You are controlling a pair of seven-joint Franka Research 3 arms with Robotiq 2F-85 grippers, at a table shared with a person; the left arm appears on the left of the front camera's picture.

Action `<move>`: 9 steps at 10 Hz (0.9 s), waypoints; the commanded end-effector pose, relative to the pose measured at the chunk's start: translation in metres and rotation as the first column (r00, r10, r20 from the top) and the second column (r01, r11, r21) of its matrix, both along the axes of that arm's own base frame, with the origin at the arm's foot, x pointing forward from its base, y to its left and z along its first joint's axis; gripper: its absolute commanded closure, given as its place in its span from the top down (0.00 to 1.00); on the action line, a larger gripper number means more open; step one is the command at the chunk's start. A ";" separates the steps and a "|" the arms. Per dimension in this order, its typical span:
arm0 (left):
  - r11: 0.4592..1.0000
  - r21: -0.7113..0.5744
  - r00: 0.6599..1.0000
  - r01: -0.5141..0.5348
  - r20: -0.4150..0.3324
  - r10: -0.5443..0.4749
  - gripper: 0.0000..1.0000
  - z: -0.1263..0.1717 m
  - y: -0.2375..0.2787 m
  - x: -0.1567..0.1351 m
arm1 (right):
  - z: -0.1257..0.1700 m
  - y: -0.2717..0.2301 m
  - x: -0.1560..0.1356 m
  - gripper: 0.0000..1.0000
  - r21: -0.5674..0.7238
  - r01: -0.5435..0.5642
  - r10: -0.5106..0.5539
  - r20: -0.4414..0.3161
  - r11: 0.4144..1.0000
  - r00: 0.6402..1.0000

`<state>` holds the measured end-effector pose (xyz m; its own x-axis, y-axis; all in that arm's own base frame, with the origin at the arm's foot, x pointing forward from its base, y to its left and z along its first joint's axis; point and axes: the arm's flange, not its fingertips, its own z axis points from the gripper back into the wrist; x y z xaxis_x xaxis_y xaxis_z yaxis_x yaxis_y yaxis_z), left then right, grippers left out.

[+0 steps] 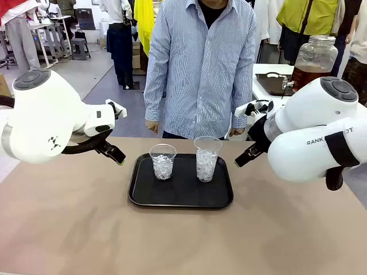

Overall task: Pour the drink into the iced cup.
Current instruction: Pick up the iced cup indicated by the human and present it to them.

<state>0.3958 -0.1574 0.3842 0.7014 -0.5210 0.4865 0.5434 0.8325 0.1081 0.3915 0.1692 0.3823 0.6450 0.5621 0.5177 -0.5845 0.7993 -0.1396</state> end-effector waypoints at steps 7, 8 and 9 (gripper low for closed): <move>1.000 0.003 1.000 0.002 0.008 -0.002 1.00 0.002 0.001 0.000 | 0.001 0.000 0.000 1.00 0.004 0.002 -0.002 0.005 1.000 1.000; 1.000 0.003 1.000 0.002 0.008 -0.002 1.00 0.002 0.001 0.000 | 0.001 0.000 0.000 1.00 0.004 0.002 -0.002 0.005 1.000 1.000; 1.000 0.003 1.000 0.002 0.008 -0.002 1.00 0.002 0.001 0.000 | 0.001 0.000 0.000 1.00 0.004 0.002 -0.002 0.005 1.000 1.000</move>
<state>0.3958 -0.1574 0.3842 0.7014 -0.5210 0.4865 0.5434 0.8325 0.1081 0.3915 0.1692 0.3823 0.6450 0.5621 0.5177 -0.5845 0.7993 -0.1396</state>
